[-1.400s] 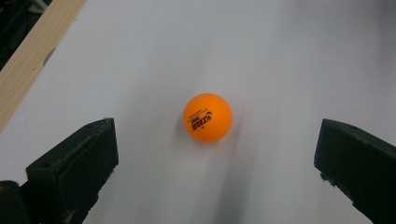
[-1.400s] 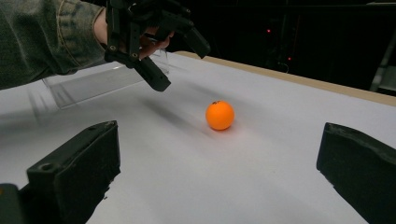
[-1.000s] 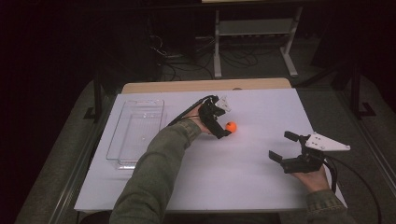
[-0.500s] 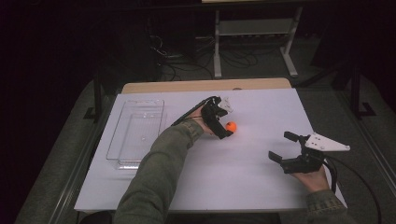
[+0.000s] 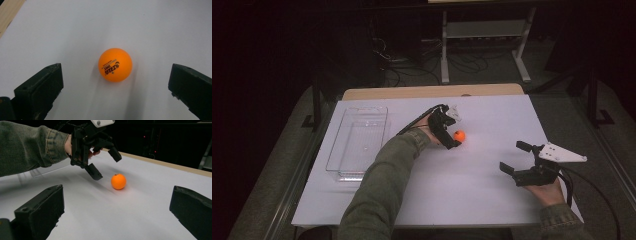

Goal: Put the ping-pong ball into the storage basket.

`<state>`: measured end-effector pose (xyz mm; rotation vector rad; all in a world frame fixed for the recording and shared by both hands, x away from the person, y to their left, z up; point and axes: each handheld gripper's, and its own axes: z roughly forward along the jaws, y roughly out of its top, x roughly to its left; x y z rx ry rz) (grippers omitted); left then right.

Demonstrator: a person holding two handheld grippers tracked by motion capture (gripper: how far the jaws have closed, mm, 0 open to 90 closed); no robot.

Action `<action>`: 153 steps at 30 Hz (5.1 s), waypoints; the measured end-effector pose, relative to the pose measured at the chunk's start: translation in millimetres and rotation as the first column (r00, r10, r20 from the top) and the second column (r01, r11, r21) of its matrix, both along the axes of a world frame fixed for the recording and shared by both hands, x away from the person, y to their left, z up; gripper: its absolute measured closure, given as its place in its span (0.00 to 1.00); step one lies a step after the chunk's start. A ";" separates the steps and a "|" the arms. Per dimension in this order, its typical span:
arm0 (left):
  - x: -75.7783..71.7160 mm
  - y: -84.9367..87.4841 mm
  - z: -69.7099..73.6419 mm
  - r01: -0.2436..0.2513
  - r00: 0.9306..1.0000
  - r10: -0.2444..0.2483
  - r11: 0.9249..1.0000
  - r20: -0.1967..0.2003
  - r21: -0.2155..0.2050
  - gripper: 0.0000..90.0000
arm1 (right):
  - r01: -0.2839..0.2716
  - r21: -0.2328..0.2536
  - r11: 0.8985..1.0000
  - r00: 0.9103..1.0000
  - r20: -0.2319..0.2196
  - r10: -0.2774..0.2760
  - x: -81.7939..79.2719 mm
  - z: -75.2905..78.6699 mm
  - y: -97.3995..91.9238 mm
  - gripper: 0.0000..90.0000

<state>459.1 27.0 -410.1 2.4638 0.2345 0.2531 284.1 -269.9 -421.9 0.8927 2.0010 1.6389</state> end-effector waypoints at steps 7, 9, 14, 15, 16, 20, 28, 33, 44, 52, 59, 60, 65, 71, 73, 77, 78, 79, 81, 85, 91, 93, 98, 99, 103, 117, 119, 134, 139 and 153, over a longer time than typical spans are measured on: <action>2.8 0.0 -4.3 0.011 1.000 -0.011 1.000 -0.009 -0.011 0.00 | 0.000 -0.001 1.000 1.000 0.001 0.000 0.0 -0.1 0.0 0.00; 3.3 -0.1 -4.8 0.015 1.000 -0.015 1.000 -0.006 -0.014 0.00 | 0.000 0.000 1.000 1.000 0.000 0.000 0.0 0.0 0.0 0.00; 4.4 -0.7 -5.9 0.019 1.000 -0.019 1.000 -0.003 -0.020 0.00 | -0.001 0.001 1.000 1.000 0.000 0.001 -0.1 0.0 -0.1 0.00; 4.5 -0.8 -6.3 0.021 1.000 -0.021 1.000 -0.002 -0.020 0.00 | -0.001 0.001 1.000 1.000 0.000 0.001 -0.1 0.0 -0.1 0.00; 5.4 -1.0 -7.4 0.024 1.000 -0.024 0.999 -0.004 -0.021 0.00 | -0.002 0.000 1.000 1.000 0.000 0.002 0.0 -0.1 0.0 0.00; 7.2 -1.4 -10.6 0.024 1.000 -0.024 0.999 -0.015 -0.027 0.02 | -0.003 -0.004 1.000 1.000 -0.001 0.003 0.1 -0.2 0.2 0.00; 8.7 -2.4 -12.3 0.034 0.999 -0.034 0.999 -0.009 -0.035 0.04 | -0.003 -0.005 1.000 1.000 -0.002 0.003 -0.3 -0.4 0.1 0.00; 8.3 -1.6 -12.2 0.045 0.999 -0.045 0.999 -0.008 -0.023 0.11 | -0.005 -0.006 1.000 1.000 -0.003 0.005 -0.6 -0.3 0.2 0.00; 8.6 -4.1 -16.6 0.056 0.998 -0.056 0.998 -0.014 -0.014 0.25 | -0.007 -0.002 1.000 1.000 -0.005 0.007 -1.0 -0.2 0.6 0.00; 10.3 -5.1 -20.0 0.045 0.999 -0.045 0.999 -0.014 -0.004 0.34 | -0.009 0.005 1.000 1.000 -0.006 0.009 -1.1 -0.1 0.0 0.00; 11.6 -5.1 -21.3 0.044 0.999 -0.044 0.999 -0.015 -0.007 0.39 | -0.011 0.001 1.000 1.000 -0.006 0.011 -0.7 -0.3 0.6 0.00; 11.5 -5.3 -21.8 0.045 0.999 -0.045 0.999 -0.015 -0.010 0.40 | -0.011 0.002 1.000 1.000 -0.006 0.011 -0.7 -0.3 0.4 0.00; 11.1 -6.8 -23.6 0.056 0.998 -0.056 0.998 -0.022 -0.007 0.44 | -0.010 0.000 1.000 1.000 -0.006 0.010 -0.6 -0.3 0.4 0.00; 10.9 -6.7 -23.7 0.061 0.998 -0.061 0.998 -0.027 -0.001 0.50 | -0.009 0.001 1.000 1.000 -0.007 0.009 -0.9 -0.2 0.4 0.00; 11.4 -6.7 -23.7 0.054 0.998 -0.054 0.998 -0.031 -0.015 0.51 | -0.010 0.001 1.000 1.000 -0.007 0.010 -0.8 -0.2 0.6 0.00; 11.8 -7.6 -24.2 0.057 0.998 -0.057 0.998 -0.033 -0.022 0.55 | -0.011 -0.002 1.000 1.000 -0.006 0.011 -0.6 -0.4 0.7 0.00; 12.1 -7.7 -24.1 0.057 0.998 -0.058 0.998 -0.034 -0.023 0.55 | -0.010 -0.002 1.000 1.000 -0.006 0.010 -0.7 -0.3 0.7 0.00; 12.2 -7.7 -24.3 0.056 0.998 -0.057 0.998 -0.037 -0.025 0.55 | -0.009 -0.001 1.000 1.000 -0.007 0.009 -0.8 -0.3 0.6 0.00; 12.3 -7.7 -24.3 0.056 0.998 -0.057 0.998 -0.037 -0.025 0.56 | -0.009 -0.001 1.000 1.000 -0.007 0.009 -0.9 -0.2 0.6 0.00; 12.3 -7.6 -24.2 0.054 0.998 -0.055 0.998 -0.037 -0.025 0.56 | -0.010 0.000 1.000 1.000 -0.007 0.010 -0.9 -0.2 0.5 0.00; 12.0 -7.4 -23.4 0.056 0.998 -0.057 0.998 -0.031 -0.018 0.56 | -0.009 -0.001 1.000 1.000 -0.007 0.009 -0.8 -0.3 0.5 0.00; 11.9 -7.0 -22.7 0.057 0.998 -0.058 0.998 -0.030 -0.018 0.56 | -0.011 -0.001 1.000 1.000 -0.006 0.011 -0.7 -0.3 0.6 0.00; 11.2 -7.0 -21.2 0.057 0.998 -0.058 0.998 -0.029 -0.024 0.56 | -0.012 -0.002 1.000 1.000 -0.007 0.012 -0.7 -0.4 1.1 0.00; 10.8 -7.0 -20.3 0.060 0.998 -0.061 0.998 -0.026 -0.020 0.56 | -0.012 -0.003 1.000 1.000 -0.008 0.012 -0.7 -0.5 1.2 0.00; 10.1 -7.1 -19.4 0.061 0.998 -0.062 0.998 -0.027 -0.021 0.56 | -0.012 -0.002 1.000 1.000 -0.008 0.012 -0.5 -0.5 1.2 0.00; 5.4 -3.2 -6.9 0.057 0.998 -0.057 0.998 -0.021 -0.017 0.56 | -0.014 -0.001 1.000 1.000 -0.011 0.014 -0.3 -0.7 1.7 0.00; 3.8 -2.0 -2.9 0.059 0.998 -0.059 0.998 -0.020 -0.019 0.56 | -0.015 -0.001 1.000 1.000 -0.013 0.015 -0.1 -0.9 2.0 0.00; -5.2 4.4 16.3 0.071 0.997 -0.071 0.997 -0.007 -0.018 0.56 | -0.012 0.000 1.000 1.000 -0.015 0.012 -0.3 -0.7 2.0 0.00; -8.4 6.7 21.9 0.074 0.997 -0.074 0.997 -0.003 -0.016 0.56 | -0.014 -0.001 1.000 1.000 -0.013 0.014 -0.3 -0.8 2.4 0.00; -16.4 14.2 36.6 0.076 0.997 -0.076 0.997 0.005 -0.020 0.56 | -0.015 -0.013 1.000 1.000 -0.013 0.015 -0.8 -0.9 3.7 0.00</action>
